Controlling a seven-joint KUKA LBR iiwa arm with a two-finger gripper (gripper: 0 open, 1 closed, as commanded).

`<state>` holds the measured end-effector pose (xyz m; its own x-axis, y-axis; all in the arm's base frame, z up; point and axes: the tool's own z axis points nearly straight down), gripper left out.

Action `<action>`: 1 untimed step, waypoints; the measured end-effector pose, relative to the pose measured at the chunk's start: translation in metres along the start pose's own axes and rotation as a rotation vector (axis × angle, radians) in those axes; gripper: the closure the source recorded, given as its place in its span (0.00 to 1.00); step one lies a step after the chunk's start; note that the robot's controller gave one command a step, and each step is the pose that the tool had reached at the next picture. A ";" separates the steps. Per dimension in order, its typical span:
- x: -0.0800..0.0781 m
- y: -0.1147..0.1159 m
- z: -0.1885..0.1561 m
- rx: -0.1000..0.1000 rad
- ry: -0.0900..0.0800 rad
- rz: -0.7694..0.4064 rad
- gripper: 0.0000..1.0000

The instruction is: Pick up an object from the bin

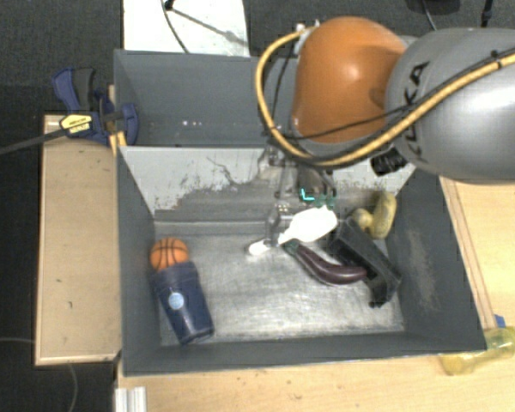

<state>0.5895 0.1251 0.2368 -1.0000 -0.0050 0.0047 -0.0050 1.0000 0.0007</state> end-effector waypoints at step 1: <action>-0.001 -0.001 -0.005 -0.001 -0.008 0.003 0.00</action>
Offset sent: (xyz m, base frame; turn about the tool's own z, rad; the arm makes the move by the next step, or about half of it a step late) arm -0.0043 -0.0794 -0.1668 -0.1939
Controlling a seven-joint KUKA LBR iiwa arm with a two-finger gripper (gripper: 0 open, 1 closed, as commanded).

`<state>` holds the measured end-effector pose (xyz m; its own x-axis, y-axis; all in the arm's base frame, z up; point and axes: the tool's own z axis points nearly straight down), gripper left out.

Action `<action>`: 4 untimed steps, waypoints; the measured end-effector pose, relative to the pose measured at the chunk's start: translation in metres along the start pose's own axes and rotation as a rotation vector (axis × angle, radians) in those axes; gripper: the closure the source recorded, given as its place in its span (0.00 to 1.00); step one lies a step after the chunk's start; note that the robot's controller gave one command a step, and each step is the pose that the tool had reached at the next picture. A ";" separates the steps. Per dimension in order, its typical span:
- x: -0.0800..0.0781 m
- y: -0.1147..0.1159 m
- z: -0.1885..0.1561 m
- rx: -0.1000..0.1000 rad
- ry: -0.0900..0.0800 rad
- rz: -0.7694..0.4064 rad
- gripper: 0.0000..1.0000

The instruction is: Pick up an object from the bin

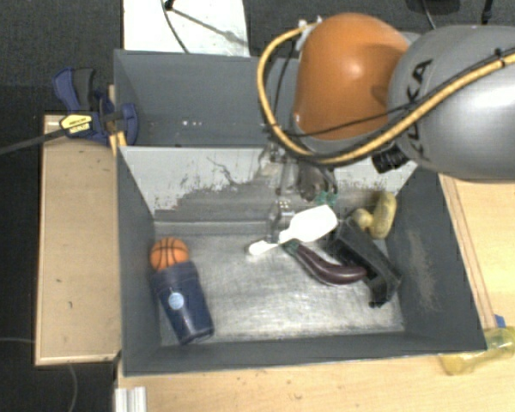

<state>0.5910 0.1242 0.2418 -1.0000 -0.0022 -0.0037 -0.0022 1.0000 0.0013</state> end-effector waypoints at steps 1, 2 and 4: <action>0.002 -0.035 0.075 0.000 -0.003 -0.088 0.00; 0.002 -0.063 0.083 0.001 0.002 0.027 0.00; -0.002 -0.052 0.168 0.000 -0.002 -0.004 0.00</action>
Offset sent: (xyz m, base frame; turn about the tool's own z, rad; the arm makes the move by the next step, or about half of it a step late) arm -0.0017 -0.0641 -0.0818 0.0262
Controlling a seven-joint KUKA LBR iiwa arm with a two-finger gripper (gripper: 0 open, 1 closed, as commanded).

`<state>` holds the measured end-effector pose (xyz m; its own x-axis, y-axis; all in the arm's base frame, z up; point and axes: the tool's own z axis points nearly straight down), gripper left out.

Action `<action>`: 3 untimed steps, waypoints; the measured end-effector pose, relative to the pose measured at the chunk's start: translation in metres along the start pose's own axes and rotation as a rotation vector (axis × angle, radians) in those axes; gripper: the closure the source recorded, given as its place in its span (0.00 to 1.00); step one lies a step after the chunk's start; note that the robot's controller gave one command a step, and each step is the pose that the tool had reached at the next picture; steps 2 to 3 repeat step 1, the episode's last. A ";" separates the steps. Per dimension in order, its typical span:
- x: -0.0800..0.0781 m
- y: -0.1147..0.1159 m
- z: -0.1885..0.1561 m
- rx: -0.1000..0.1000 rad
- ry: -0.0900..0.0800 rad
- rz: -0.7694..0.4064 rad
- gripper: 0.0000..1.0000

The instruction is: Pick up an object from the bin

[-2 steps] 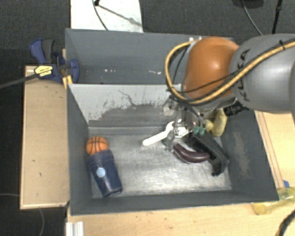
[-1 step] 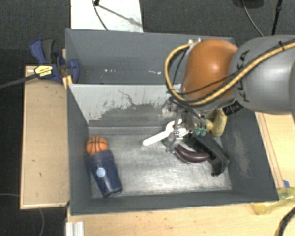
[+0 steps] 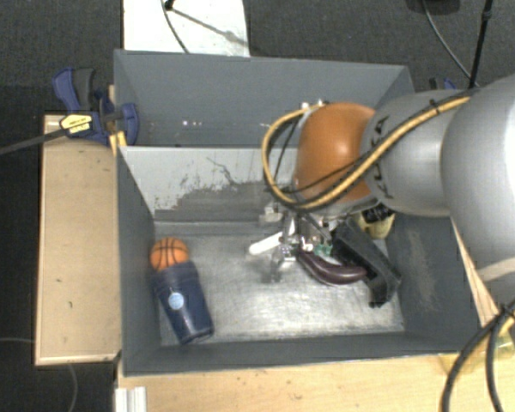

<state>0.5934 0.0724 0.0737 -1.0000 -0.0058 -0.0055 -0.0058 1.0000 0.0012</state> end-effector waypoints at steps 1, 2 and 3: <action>-0.003 0.002 0.000 -0.003 -0.008 -0.032 1.00; -0.003 0.002 0.000 -0.003 -0.008 -0.032 1.00; -0.003 0.002 0.000 -0.003 -0.008 -0.032 1.00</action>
Offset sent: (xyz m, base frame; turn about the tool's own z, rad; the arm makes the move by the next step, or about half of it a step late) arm 0.0000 0.0000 0.0000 0.0000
